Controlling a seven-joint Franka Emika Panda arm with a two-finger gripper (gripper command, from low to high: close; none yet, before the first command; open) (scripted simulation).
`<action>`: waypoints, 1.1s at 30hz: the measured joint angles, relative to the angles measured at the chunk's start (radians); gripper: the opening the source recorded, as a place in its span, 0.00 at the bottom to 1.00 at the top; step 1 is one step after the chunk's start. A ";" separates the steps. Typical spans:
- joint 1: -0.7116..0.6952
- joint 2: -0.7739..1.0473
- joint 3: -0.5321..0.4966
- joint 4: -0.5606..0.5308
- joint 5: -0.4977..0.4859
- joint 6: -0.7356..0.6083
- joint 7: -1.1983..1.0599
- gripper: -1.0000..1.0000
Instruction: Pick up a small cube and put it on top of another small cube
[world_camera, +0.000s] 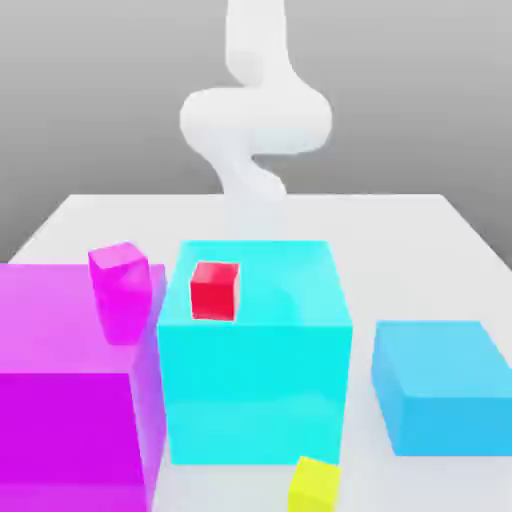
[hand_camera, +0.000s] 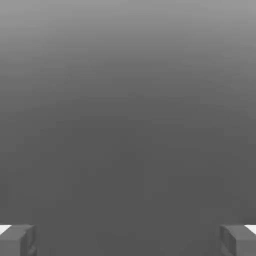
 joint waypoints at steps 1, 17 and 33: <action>0.016 0.017 0.005 -0.009 -0.013 0.010 -0.038 0.50; 0.323 0.391 0.050 -0.128 -0.113 0.135 -0.672 0.50; 0.622 0.755 0.135 -0.246 0.008 0.264 -1.464 0.50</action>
